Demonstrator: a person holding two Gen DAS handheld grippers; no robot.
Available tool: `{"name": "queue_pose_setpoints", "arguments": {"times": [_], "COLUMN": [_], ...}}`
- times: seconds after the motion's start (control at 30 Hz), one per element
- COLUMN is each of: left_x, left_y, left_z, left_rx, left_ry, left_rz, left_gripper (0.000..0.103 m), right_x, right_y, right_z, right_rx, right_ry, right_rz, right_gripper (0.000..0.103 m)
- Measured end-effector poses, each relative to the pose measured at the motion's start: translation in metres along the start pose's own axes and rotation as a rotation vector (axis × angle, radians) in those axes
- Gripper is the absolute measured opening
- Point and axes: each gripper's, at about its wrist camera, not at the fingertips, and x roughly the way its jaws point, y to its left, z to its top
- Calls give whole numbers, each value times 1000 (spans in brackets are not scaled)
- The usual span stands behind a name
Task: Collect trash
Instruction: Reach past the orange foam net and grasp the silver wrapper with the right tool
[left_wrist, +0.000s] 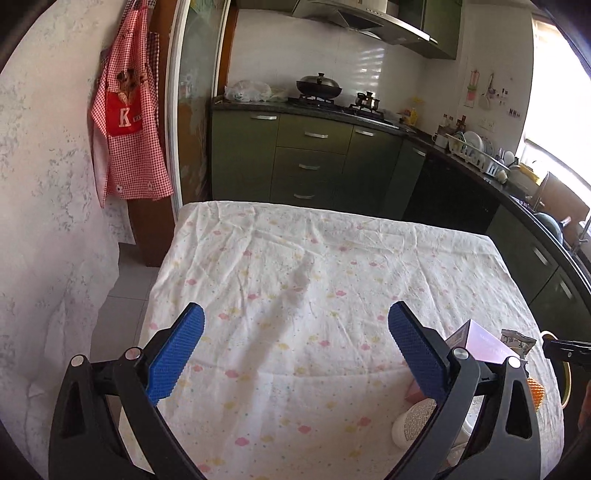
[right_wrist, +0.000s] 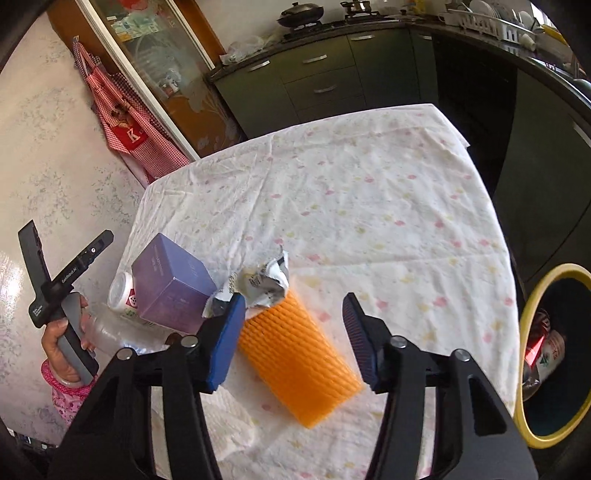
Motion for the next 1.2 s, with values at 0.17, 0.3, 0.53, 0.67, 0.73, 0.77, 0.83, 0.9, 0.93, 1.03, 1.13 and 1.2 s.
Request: {"name": "queue_pose_setpoints", "arguments": {"times": [0.17,0.3,0.53,0.67,0.73,0.77,0.83,0.9,0.93,1.03,1.13,1.2], "left_x": [-4,-3,0,0,0,0,0,1,0,1,2,3], "left_y": [2,0,-8,-12,-11,-11,-11,-12,-12,-12,-13,-13], "left_z": [1,0,-4,-4,-4,-4,-4,-4,-4,-5,-5,-6], "left_rx": [-11,-11,17,28,28,27,26,27,26,25,25,28], "left_ry": [1,11,21,21,21,20,20,21,21,23,27,28], "left_rz": [-8,-15,-18,-18,-17,-17,-15,-15,-15,-27,-28,-21], "left_gripper": [98,98,98,98,98,98,98,98,98,98,98,98], "right_x": [25,41,44,27,15,8,-7,-24,-33,-62,-88,-100], "right_y": [3,0,3,4,2,1,-6,-20,-30,-68,-118,-150], "right_z": [8,11,11,11,10,9,6,0,-5,-23,-43,-58], "right_rx": [40,83,92,88,87,86,89,98,109,170,255,311], "right_ry": [33,55,31,-21,-48,-66,-101,-140,-161,-217,-248,-249], "right_rz": [27,46,69,78,78,73,53,7,-28,-135,-262,-349], "right_gripper": [51,51,30,30,30,30,30,30,30,30,30,30]}}
